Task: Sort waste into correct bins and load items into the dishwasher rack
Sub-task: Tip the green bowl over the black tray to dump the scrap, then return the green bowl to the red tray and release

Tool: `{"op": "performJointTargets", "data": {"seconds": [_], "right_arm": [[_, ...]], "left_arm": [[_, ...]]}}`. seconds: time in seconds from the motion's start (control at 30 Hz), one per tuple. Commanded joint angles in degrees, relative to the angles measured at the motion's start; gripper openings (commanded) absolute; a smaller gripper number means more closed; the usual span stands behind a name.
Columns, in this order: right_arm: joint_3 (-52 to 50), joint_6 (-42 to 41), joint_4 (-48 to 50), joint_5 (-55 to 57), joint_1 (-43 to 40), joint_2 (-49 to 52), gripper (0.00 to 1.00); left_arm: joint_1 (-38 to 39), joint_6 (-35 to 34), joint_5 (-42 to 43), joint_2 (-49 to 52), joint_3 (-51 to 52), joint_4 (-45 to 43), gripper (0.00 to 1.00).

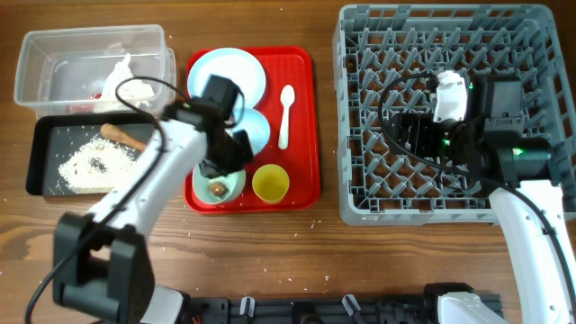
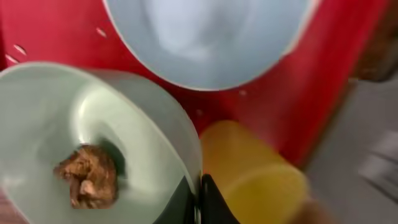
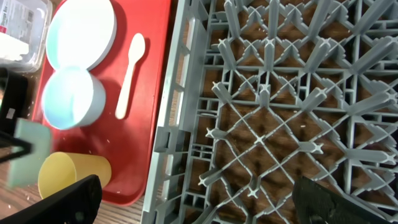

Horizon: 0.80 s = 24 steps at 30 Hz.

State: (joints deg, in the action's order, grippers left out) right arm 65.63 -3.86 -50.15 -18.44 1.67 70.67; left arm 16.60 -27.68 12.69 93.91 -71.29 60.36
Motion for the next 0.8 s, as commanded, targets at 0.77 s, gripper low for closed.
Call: {"op": "performJointTargets", "data": {"seconds": [0.77], "right_arm": [[1.0,-0.7,-0.2,-1.0,0.2,0.5,1.0]], "left_arm": [[-61.8,43.8,74.2,23.3,-6.5,13.2,0.04]]}}
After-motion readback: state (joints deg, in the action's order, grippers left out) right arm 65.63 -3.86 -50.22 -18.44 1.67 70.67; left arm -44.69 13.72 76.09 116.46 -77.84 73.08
